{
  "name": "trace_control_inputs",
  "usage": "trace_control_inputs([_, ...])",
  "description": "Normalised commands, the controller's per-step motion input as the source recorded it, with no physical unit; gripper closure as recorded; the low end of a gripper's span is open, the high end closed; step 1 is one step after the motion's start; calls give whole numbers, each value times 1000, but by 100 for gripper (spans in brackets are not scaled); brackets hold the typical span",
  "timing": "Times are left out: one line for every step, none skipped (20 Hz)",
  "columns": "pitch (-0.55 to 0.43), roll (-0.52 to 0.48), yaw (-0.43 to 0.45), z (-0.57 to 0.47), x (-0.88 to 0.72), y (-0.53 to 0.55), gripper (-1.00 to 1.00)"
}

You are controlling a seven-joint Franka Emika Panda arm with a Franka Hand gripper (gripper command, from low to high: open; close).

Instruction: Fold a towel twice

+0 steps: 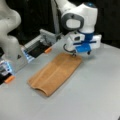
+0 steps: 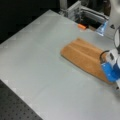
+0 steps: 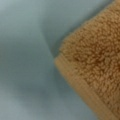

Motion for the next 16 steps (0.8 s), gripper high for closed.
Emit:
trace_control_inputs([-75, -143, 17, -145, 117, 17, -100])
trace_control_inputs([-76, -145, 18, -139, 118, 13, -100])
trace_control_inputs([-85, -153, 4, -154, 113, 5, -100])
trace_control_inputs([-92, -159, -1, -172, 104, -5, -100])
trace_control_inputs([-94, -162, 1, -178, 96, -6, -100])
trace_control_inputs([-118, -165, 4, -194, 87, -13, -100])
trace_control_inputs([-124, -168, 8, -195, 80, -12, -100])
trace_control_inputs([-133, -164, 9, -198, 70, -15, -100])
trace_control_inputs([-135, -164, 11, -193, 59, -10, -100])
trace_control_inputs([-135, -165, 8, -192, 44, -11, -100])
trace_control_inputs([-134, -166, 8, -184, 33, -7, -100])
trace_control_inputs([-133, -169, 9, -167, 25, 1, -100])
trace_control_inputs([-114, -163, -19, -160, 12, 2, -100])
trace_control_inputs([-109, -163, -24, -147, 3, 9, -100])
trace_control_inputs([-108, -160, -25, -142, -12, 12, -100])
trace_control_inputs([-108, -154, -39, -139, -26, 24, -100])
